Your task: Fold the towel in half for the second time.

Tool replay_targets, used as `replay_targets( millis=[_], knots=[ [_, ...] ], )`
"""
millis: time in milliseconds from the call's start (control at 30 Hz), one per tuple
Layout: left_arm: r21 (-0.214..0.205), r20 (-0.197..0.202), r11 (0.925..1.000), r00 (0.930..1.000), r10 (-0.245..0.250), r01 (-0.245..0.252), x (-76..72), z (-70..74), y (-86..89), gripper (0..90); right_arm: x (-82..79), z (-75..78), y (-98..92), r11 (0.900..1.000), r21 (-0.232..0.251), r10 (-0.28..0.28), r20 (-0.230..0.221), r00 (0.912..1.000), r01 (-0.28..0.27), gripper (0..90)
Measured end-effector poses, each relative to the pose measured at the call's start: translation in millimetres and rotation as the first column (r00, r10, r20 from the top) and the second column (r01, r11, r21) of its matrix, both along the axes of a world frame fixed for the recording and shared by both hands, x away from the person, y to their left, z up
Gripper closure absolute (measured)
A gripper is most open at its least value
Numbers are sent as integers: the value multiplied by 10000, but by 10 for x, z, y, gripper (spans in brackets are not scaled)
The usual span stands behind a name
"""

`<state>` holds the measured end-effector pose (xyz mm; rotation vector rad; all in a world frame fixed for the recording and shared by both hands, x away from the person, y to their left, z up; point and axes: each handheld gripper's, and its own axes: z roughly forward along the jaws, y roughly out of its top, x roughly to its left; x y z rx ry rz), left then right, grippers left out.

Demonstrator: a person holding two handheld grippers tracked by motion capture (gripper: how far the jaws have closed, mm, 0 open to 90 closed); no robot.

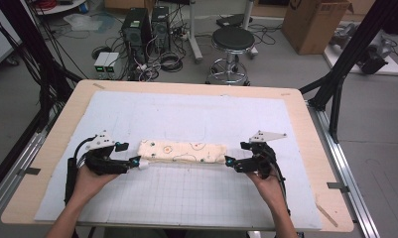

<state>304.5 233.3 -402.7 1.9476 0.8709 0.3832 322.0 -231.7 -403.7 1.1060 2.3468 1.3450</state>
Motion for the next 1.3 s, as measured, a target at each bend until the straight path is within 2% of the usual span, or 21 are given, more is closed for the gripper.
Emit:
replay_targets(
  millis=[333,500,667,1000,1100,1167,1300],
  knots=[
    [-116,83,9999,9999,94,-93,-97,-4,64,290,-66,-16,-79,10000,-13,-90,-70,9999,90,124],
    [-27,101,9999,9999,127,-126,-143,-22,88,287,-101,-23,-124,9999,-91,-127,-116,9999,126,124],
    [38,218,9998,9996,180,-181,-206,-31,120,280,-161,-38,-166,9996,-190,-191,-9,9998,191,123],
    [-47,86,9995,9995,314,-314,-310,-95,216,275,-300,-114,-267,9992,-129,-390,4,9992,390,123],
    [-49,112,9994,9994,342,-341,-339,-92,246,268,-339,-109,-284,9989,-44,-460,75,9989,460,123],
    [-106,172,9993,9992,357,-356,-367,-85,262,268,-398,-117,-304,9984,-107,-558,285,9980,561,123],
    [38,208,9993,9990,384,-385,-432,-95,296,266,-449,-129,-314,9980,-213,-590,270,9979,596,123]
  ],
)
